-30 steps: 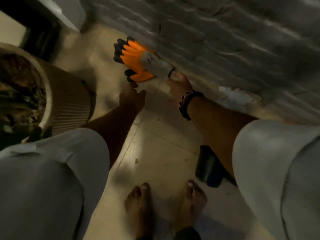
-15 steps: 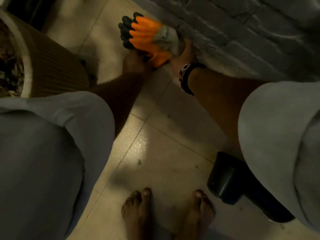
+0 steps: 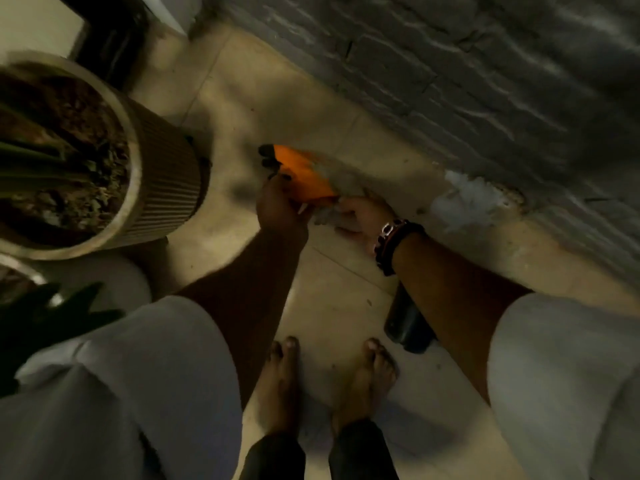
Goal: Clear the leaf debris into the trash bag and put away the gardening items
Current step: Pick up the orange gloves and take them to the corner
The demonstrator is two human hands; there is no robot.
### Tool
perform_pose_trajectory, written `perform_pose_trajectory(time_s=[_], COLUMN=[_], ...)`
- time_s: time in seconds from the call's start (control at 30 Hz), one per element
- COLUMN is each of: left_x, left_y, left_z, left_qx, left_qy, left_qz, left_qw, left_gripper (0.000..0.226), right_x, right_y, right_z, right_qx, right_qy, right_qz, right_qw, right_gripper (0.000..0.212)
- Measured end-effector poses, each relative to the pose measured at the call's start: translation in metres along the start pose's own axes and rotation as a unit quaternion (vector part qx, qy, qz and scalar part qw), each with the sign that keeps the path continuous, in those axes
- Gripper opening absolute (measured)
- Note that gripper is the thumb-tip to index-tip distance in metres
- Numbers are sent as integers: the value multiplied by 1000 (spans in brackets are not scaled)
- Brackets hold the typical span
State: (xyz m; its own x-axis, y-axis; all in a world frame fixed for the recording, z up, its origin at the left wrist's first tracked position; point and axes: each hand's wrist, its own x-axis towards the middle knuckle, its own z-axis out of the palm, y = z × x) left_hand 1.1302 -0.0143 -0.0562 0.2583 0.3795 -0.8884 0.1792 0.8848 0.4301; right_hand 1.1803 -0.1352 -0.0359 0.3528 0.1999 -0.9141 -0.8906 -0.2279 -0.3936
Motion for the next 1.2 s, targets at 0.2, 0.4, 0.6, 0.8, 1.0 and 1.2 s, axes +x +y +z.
perform_pose_trajectory(time_s=[0.2,0.4,0.6,0.8,1.0,1.2], left_x=[-141,-314,-467,-586,-668,-722], left_y=[3,35,95,147,170,167], left_z=[-14,-6,14,32,34,29], left_qx=[49,73,140,223,219,232], left_qy=[-95,-124,-177,-274,-361,-399], left_qz=[-99,-146,-130,-84,-19,49], left_qw=[989,979,965,932,906,886], left_gripper=[21,32,31,19,43,56], right_x=[-117,-277,-439,-568,-663,-715], right_y=[-11,-51,-79,-101,-112,-93], right_z=[-49,-70,-76,-70,-65,-59], right_qx=[209,122,67,90,117,111], right_qy=[-36,-96,-62,5,29,78], right_qz=[76,45,-132,-244,-330,-344], right_qw=[974,987,987,966,936,929], right_gripper=[76,49,40,67,54,50])
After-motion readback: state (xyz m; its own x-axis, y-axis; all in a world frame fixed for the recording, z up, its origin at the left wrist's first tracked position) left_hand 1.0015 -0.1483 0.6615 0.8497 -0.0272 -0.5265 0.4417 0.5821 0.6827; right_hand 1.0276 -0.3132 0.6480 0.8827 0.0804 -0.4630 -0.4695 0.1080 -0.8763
